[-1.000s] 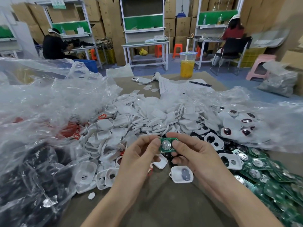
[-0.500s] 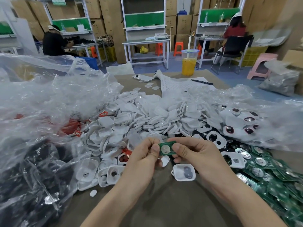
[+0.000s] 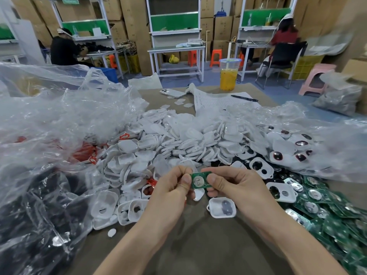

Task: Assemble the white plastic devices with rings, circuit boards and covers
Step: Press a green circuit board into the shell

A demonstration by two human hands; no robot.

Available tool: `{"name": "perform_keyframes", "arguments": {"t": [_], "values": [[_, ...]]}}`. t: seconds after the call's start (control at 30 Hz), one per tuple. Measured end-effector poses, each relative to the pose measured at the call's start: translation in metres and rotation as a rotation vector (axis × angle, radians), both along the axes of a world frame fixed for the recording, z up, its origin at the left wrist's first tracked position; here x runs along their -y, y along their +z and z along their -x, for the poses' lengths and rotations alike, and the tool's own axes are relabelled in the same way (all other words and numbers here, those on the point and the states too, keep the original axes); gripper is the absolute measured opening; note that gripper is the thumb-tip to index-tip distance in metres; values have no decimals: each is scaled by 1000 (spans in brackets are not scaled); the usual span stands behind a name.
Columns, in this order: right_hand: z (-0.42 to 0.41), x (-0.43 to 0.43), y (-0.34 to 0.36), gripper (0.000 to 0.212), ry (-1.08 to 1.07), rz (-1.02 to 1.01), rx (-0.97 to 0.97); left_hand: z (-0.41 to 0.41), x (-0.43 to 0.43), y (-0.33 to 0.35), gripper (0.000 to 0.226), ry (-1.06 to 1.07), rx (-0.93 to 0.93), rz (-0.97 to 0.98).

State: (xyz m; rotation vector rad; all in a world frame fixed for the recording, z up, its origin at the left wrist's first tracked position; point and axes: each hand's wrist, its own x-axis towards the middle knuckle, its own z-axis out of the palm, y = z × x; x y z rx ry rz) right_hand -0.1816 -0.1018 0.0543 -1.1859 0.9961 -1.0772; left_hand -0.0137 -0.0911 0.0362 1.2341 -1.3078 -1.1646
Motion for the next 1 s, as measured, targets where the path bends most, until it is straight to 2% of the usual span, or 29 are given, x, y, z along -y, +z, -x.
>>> {"name": "perform_keyframes", "arguments": {"t": [0.17,0.23,0.3,0.37,0.47,0.63,0.83,1.0], "values": [[0,1,-1,17,-2,5,0,1,3,-3,31,2,-57,3],[1,3,0,14,-27,16,25,5,3,-2,30,0,-136,27],[3,4,1,18,-64,35,52,8,3,0,19,-29,-275,34],[4,5,0,27,-77,54,62,8,4,1,30,-60,-359,34],[3,5,-2,22,-56,72,74,7,8,-2,39,-46,-374,34],[-2,5,-4,15,-25,66,81,8,9,-5,35,4,-350,34],[-4,2,-6,18,-18,116,35,10,5,-5,32,86,-187,113],[-6,1,-6,17,-32,147,7,10,5,-5,23,101,-192,108]]}}
